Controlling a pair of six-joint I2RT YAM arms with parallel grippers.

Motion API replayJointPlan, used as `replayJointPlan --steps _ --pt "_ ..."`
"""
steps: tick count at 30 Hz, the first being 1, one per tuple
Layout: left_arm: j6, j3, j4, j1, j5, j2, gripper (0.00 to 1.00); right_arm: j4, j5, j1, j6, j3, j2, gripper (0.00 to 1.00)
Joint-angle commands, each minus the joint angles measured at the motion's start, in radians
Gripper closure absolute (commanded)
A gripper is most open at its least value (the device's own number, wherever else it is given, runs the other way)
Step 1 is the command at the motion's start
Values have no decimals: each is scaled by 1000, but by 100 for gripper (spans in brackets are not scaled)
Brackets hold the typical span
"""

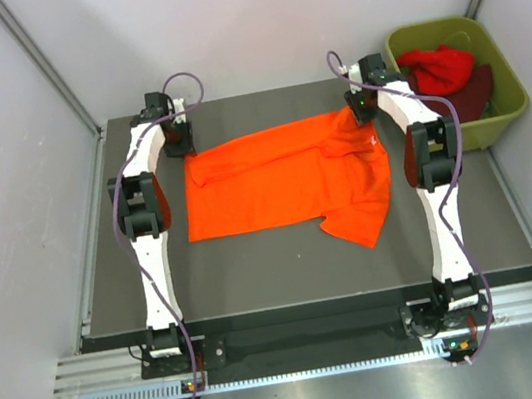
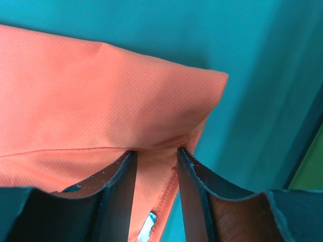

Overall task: Fold and stack the t-shirts
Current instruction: Fold the tshirt

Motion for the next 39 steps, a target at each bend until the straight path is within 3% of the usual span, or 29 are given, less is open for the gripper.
replayJointPlan --steps 1,2,3,13,28,30,31,32,34,36,39 --pt "-21 -10 -84 5 33 27 85 8 21 9 6 -32 -11 61" --pt "-21 0 -81 4 27 36 96 8 23 13 8 -32 -11 61" --pt "-24 9 -78 4 18 43 100 10 25 14 6 -32 -10 61" --pt "-30 179 17 -3 -60 151 100 27 38 16 6 -1 22 61" --pt "-30 239 132 -9 -212 203 100 70 81 17 -11 106 113 61" --pt "-33 245 144 -9 -269 203 89 76 86 16 -20 110 116 61" --pt "-37 256 150 -10 -291 202 72 76 87 16 -23 116 116 61" --pt "-38 262 155 -10 -309 199 46 76 87 16 -23 120 115 61" --pt "-37 284 161 -12 -364 179 26 73 83 16 -21 117 84 61" --pt "-39 284 160 -13 -384 125 15 73 80 19 -21 79 41 60" --pt "-44 255 143 -16 -381 21 14 73 74 22 -11 15 -72 59"
